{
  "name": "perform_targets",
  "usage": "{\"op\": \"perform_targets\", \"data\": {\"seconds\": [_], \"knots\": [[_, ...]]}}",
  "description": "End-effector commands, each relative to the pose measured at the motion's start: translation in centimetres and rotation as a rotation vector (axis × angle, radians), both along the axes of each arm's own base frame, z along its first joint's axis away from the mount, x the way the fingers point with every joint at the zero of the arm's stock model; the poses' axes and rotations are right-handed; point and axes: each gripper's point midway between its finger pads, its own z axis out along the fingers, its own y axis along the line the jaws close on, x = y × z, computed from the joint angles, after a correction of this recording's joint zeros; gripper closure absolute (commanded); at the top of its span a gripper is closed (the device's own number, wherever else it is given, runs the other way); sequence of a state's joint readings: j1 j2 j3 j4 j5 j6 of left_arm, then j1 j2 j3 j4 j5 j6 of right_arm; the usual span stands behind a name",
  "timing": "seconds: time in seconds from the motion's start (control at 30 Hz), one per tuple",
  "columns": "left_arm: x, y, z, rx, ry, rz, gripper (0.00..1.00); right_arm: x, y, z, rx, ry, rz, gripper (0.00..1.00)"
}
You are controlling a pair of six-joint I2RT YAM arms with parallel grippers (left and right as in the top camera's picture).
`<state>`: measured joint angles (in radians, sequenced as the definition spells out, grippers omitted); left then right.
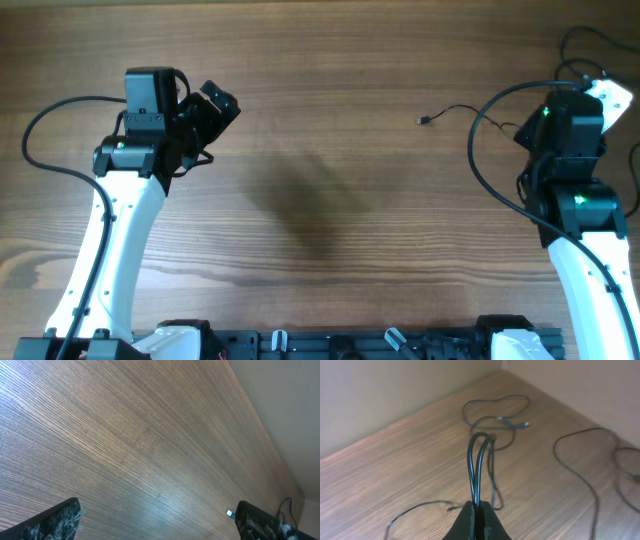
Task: Untangle cables
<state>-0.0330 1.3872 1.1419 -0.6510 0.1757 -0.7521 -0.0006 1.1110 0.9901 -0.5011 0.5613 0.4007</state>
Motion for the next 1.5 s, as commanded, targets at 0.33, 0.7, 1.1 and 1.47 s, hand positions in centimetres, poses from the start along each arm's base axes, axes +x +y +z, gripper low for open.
{"op": "perform_targets", "data": {"seconds": [0.33,0.7,1.1,1.47], "knots": [[0.1,0.1,0.6,0.022,-0.024,-0.011,0.00,-4.1,-7.6,5.6,-0.458,0.120,-0.341,0.96],[0.1,0.1,0.6,0.022,-0.024,-0.011,0.00,5.8,2.0,-9.5,0.032,0.299,0.446,0.96],[0.1,0.1,0.6,0.022,-0.024,-0.011,0.00,5.8,4.0,-19.4,0.200,0.518,0.518,0.75],[0.1,0.1,0.6,0.022,-0.024,-0.011,0.00,3.2,0.5,-5.1,0.073,0.238,0.264,0.00]]}}
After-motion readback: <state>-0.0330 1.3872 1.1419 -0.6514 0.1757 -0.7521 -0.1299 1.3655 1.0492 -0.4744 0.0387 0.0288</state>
